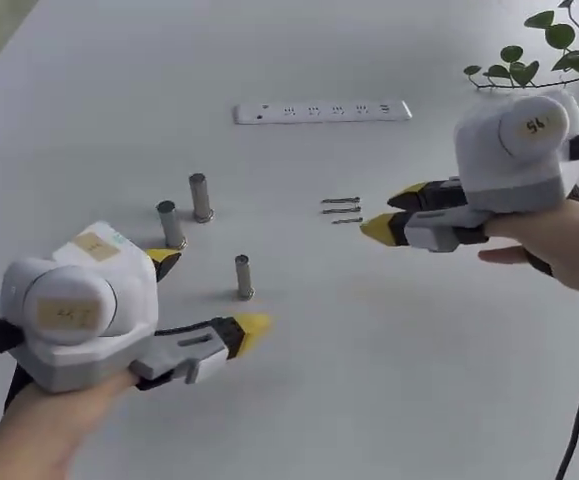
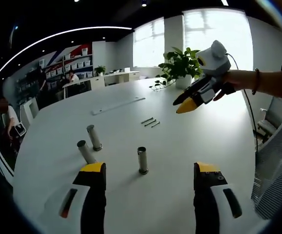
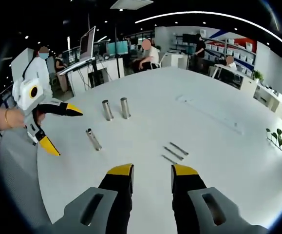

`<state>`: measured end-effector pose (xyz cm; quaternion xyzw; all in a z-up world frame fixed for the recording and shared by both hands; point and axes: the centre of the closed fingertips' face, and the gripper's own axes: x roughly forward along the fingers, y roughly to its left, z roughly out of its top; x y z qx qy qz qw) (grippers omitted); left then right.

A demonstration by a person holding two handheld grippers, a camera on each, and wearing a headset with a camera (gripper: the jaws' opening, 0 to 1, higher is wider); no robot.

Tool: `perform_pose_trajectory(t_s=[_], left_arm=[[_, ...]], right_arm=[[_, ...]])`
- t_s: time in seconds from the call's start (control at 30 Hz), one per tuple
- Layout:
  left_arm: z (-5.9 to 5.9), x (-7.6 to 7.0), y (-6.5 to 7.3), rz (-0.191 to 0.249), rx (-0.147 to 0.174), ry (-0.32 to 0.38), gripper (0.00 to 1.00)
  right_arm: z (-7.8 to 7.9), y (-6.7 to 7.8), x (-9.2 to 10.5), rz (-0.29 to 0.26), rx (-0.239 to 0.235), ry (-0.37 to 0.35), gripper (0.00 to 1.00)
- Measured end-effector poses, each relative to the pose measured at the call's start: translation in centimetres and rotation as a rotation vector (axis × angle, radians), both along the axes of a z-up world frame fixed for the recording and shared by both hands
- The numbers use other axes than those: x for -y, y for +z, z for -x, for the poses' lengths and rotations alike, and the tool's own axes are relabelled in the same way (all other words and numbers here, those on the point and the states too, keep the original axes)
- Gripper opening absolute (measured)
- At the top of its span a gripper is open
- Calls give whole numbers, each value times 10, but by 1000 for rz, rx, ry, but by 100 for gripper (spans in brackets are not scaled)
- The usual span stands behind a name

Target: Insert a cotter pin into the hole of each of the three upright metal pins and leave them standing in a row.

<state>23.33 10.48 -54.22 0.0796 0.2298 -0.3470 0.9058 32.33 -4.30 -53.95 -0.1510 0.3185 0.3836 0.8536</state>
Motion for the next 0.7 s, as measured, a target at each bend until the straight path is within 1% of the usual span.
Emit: perform_pose_trajectory(t_s=[0.03,0.07,0.13,0.17,0.2,0.27,0.33,0.43,0.47,0.57,0.6,0.63,0.7], left_arm=[[2,1,0,0,-5,-5,74],[4,2,-1,-6,-6,-9,75],[7,3,-1,-14,-3,-16,78],[5,2,-1,-12,-4,-16,79],[6,2,-1,-5,-9,-16,80],[6,2,-1,3,-17,-13,82],[6,2,1,6,-13,-18,83],[7,2,3,27,-21,-18,86],[7,2,3,29,-24,-16,88],[8,0,2,25,-29,-13,89],[8,-1,1,21,-30,-14,89],[8,-2,0,18,-33,-13,90],[9,-3,0,16,-39,-13,90]], right_arm=[[-5,-1,0,7,3,2,27],[-6,-3,0,23,-2,25,27],[-9,-9,0,58,-23,50,26],[-11,-10,-1,61,-23,59,26],[-12,-12,-3,59,-37,71,26],[-16,-16,-4,60,-53,72,25],[-19,-25,-1,72,-92,64,23],[-25,-30,-1,93,-94,70,22],[-33,-37,3,109,-101,72,21],[-41,-45,2,115,-116,80,20],[-41,-46,2,116,-120,81,19],[-42,-49,0,123,-129,90,19],[-47,-57,-1,139,-129,104,18]])
